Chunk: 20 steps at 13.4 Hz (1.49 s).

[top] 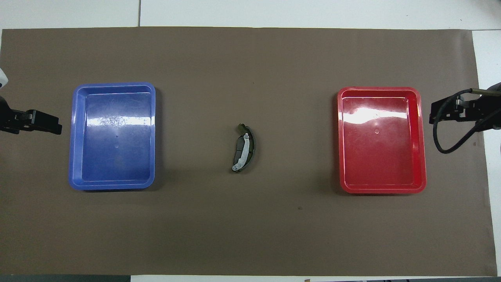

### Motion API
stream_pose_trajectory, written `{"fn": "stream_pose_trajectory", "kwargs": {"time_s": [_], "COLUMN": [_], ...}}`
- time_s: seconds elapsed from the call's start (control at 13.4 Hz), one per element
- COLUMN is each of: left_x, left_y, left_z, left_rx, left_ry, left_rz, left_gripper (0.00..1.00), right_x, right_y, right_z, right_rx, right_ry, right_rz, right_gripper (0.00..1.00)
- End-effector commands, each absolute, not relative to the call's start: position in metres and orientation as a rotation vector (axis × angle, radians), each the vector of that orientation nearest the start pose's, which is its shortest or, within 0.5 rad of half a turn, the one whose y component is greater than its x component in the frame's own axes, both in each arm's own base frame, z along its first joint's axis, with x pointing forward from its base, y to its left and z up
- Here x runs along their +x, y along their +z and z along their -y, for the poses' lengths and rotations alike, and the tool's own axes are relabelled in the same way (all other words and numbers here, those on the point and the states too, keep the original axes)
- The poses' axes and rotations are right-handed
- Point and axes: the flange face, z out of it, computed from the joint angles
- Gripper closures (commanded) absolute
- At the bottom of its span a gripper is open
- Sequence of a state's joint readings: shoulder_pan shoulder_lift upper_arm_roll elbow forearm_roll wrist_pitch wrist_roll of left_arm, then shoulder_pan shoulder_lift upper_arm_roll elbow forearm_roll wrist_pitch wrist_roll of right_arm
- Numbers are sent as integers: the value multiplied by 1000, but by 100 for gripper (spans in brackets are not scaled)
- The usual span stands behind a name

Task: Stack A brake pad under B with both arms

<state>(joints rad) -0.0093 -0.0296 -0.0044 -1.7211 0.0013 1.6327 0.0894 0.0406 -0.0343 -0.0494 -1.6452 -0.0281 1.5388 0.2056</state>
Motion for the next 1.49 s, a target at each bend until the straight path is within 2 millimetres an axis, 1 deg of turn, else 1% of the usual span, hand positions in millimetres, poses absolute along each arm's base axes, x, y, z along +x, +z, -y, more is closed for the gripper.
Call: {"fn": "stream_pose_trajectory", "kwargs": {"time_s": [0.0, 0.15, 0.45, 0.67, 0.75, 0.82, 0.97, 1.19, 1.34, 1.42], "left_x": [543, 543, 543, 543, 543, 543, 543, 543, 543, 543], "left_y": [576, 576, 576, 576, 576, 576, 576, 576, 576, 576], "left_z": [7, 7, 7, 7, 7, 7, 7, 7, 7, 7], "left_rx": [-3132, -3132, -3132, -3132, -3132, -3132, -3132, -3132, -3132, -3132], "left_ry": [92, 92, 92, 92, 92, 92, 89, 92, 92, 92], "left_rz": [-145, -145, -145, -145, -145, -145, -145, -145, -145, -145], "left_gripper": [0, 0, 0, 0, 0, 0, 0, 0, 0, 0], "right_x": [533, 535, 534, 534, 535, 534, 534, 534, 534, 535], "right_y": [622, 621, 619, 619, 619, 620, 619, 622, 632, 632], "right_z": [14, 9, 5, -1, -7, -5, 6, 1, -2, -6], "right_rx": [-3142, -3142, -3146, -3146, -3147, -3147, -3142, -3144, -3145, -3152], "right_ry": [134, 119, 126, 124, 116, 114, 119, 114, 102, 96], "right_rz": [-332, -322, -306, -289, -277, -291, -310, -293, -284, -266], "right_gripper": [1, 1, 1, 1, 1, 1, 1, 1, 1, 1]}}
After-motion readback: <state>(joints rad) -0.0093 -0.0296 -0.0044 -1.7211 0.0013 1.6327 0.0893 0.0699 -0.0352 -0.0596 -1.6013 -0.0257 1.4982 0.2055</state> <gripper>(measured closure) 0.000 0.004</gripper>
